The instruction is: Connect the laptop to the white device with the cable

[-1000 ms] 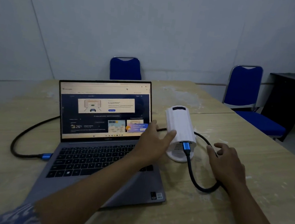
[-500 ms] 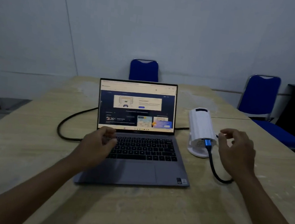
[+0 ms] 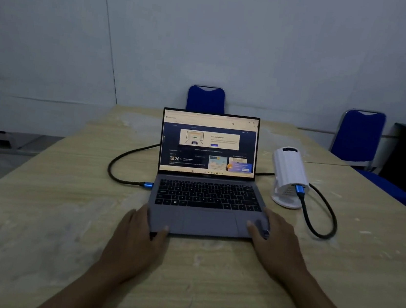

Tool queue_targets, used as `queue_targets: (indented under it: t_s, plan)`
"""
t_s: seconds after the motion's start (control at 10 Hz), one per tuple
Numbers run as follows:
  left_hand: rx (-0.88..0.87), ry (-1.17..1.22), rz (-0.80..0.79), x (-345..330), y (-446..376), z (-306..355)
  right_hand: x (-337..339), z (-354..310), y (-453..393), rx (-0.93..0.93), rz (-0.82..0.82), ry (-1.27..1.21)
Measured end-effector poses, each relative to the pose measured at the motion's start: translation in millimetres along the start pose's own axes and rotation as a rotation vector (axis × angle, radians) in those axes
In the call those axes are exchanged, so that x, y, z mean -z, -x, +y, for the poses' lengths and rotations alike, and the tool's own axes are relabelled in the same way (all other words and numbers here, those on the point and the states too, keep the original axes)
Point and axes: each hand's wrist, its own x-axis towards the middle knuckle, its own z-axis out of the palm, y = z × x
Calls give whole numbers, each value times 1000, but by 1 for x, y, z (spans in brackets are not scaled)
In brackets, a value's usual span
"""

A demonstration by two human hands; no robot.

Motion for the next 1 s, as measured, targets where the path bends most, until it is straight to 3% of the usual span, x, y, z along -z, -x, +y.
queue_targets:
  t_s: [0.1,0.5,0.7,0.9,1.0]
  plan:
    - [-24,-52,8,-3,2,-1,-5,3,-1,49,-19,102]
    - [82,-186,-59,3,5,24,5,-22,-4,-97,-212,293]
    - [54,-170,-55,-3,9,8,5,-20,7,-45,-182,316]
    - [-114,-166,52,-8,9,-2,-4,-6,10,35,-83,343]
    - [-87,-173,-27,6,22,11,10,-16,21,5,-125,278]
